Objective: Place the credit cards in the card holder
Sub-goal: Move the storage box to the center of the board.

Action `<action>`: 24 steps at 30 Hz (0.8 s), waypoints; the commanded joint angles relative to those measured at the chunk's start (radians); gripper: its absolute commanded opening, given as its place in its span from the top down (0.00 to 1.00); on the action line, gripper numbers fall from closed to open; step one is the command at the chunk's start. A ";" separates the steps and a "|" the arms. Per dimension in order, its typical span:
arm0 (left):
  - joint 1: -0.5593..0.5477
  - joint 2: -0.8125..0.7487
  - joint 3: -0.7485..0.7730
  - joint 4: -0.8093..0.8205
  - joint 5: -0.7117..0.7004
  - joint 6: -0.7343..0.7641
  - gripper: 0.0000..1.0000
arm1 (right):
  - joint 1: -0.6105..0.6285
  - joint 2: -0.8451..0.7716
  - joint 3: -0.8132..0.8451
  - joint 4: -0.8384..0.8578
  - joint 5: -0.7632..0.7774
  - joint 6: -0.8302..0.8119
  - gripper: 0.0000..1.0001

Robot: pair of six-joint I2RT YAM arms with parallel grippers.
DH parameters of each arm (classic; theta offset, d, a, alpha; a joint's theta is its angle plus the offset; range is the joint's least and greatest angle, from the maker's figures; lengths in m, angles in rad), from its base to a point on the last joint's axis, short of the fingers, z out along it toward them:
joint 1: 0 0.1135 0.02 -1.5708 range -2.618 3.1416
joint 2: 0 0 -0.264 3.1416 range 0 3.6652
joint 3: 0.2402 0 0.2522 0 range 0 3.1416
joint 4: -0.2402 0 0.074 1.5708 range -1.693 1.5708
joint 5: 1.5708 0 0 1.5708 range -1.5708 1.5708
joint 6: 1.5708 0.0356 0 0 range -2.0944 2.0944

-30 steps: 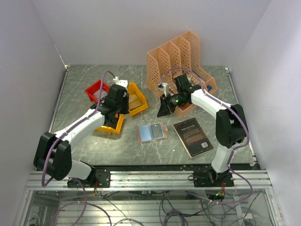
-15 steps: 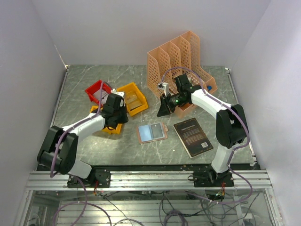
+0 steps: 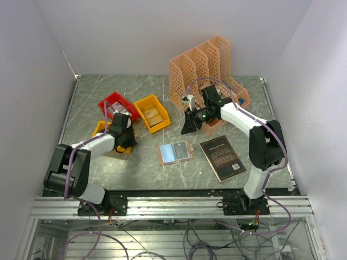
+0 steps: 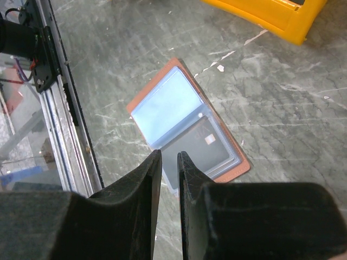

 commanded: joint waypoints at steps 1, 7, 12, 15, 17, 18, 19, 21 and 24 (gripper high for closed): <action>0.116 -0.090 -0.047 -0.015 -0.062 -0.025 0.93 | -0.002 -0.023 0.000 -0.007 -0.004 -0.014 0.82; 0.222 -0.182 -0.059 -0.014 -0.108 -0.055 0.93 | -0.001 -0.026 -0.002 -0.005 -0.004 -0.014 0.82; 0.258 -0.250 -0.036 -0.018 -0.112 -0.046 0.92 | -0.001 -0.030 -0.003 -0.006 -0.003 -0.016 0.82; 0.258 -0.287 -0.019 -0.008 -0.080 -0.020 0.83 | -0.001 -0.031 -0.003 -0.006 -0.004 -0.018 0.82; 0.258 -0.280 0.007 -0.013 -0.047 0.000 0.80 | 0.000 -0.031 -0.003 -0.006 -0.005 -0.018 0.82; 0.258 -0.259 0.033 -0.019 -0.022 0.009 0.79 | 0.000 -0.031 -0.003 -0.007 -0.005 -0.020 0.82; 0.258 -0.238 0.057 -0.032 0.003 0.024 0.79 | 0.000 -0.031 -0.002 -0.008 -0.006 -0.020 0.82; 0.258 -0.188 0.121 -0.074 0.051 0.056 0.78 | 0.000 -0.031 0.000 -0.009 -0.005 -0.023 0.82; 0.258 -0.115 0.237 -0.156 0.073 0.132 0.78 | 0.000 -0.034 -0.002 -0.008 -0.007 -0.022 0.82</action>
